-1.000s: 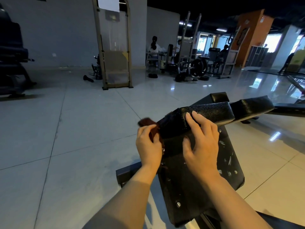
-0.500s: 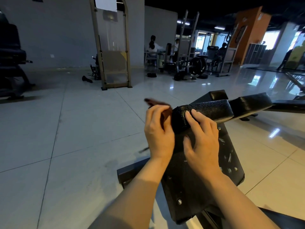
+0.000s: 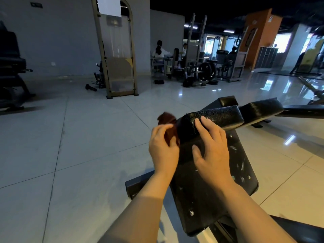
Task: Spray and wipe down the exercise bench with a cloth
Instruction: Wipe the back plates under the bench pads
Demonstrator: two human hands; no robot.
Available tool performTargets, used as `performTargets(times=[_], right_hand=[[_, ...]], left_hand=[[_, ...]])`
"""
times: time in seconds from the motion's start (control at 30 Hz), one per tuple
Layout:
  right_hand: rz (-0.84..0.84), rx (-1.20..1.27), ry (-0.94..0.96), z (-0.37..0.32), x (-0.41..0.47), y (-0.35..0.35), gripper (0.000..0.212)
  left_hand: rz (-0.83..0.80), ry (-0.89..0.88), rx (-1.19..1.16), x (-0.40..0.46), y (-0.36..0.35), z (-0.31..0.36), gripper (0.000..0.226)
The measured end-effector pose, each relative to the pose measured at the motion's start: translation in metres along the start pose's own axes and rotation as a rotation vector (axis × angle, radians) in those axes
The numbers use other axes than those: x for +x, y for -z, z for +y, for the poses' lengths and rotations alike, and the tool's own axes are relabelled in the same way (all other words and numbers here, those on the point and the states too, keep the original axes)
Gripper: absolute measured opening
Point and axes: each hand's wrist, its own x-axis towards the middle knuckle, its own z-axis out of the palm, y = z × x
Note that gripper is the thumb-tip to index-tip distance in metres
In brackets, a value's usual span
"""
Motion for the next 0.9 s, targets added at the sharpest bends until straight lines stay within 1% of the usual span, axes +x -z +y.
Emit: performTargets(times=[0.07,0.1,0.17,0.23,0.27,0.33,0.43,0.47,0.53,0.6,0.63,0.67,0.8,0.87,0.9], right_hand=[[0.006,0.006,-0.009,0.000,-0.001,-0.001,0.075],[0.006,0.006,-0.013,0.000,-0.001,-0.001,0.074],[0.006,-0.001,-0.016,0.000,0.000,-0.001,0.074],[0.005,-0.003,-0.004,0.000,0.000,-0.001,0.075],[0.004,-0.001,0.003,0.000,0.001,-0.001,0.075],[0.001,0.000,0.007,0.001,0.001,-0.001,0.074],[0.000,0.006,0.003,0.001,0.000,-0.001,0.074],[0.000,0.006,0.002,0.002,0.000,0.000,0.075],[-0.002,-0.004,0.006,0.003,0.000,-0.001,0.075],[0.005,-0.015,0.012,0.003,0.001,-0.002,0.075],[0.009,-0.019,0.015,0.004,0.001,-0.003,0.075],[0.011,-0.023,0.017,0.004,0.001,-0.003,0.075],[0.027,-0.033,0.021,0.004,0.000,-0.004,0.076],[0.028,-0.032,0.022,0.003,0.000,-0.004,0.076],[0.027,-0.032,0.022,0.004,0.000,-0.004,0.076]], left_hand=[[-0.015,0.148,0.028,-0.002,0.006,-0.017,0.026],[0.025,0.157,0.038,-0.001,0.008,-0.019,0.024],[0.117,0.059,0.016,0.006,0.007,-0.009,0.023],[0.091,-0.093,-0.023,0.011,0.001,0.002,0.025],[0.061,-0.130,-0.033,0.011,-0.002,0.003,0.027],[0.021,-0.086,-0.021,0.009,-0.004,-0.008,0.027],[-0.033,0.068,0.035,0.007,0.004,-0.031,0.026],[-0.019,0.065,0.032,0.009,0.006,-0.032,0.025],[0.040,-0.041,-0.003,0.018,0.006,-0.022,0.025],[0.019,-0.155,-0.033,0.023,0.001,-0.007,0.028],[-0.001,-0.168,-0.036,0.024,-0.002,-0.003,0.028],[-0.009,-0.147,-0.031,0.024,-0.005,-0.002,0.028],[0.019,0.055,0.008,0.022,-0.005,-0.017,0.023],[0.124,0.092,-0.003,0.026,-0.002,-0.012,0.023],[0.187,0.082,-0.031,0.028,-0.001,-0.006,0.026]])
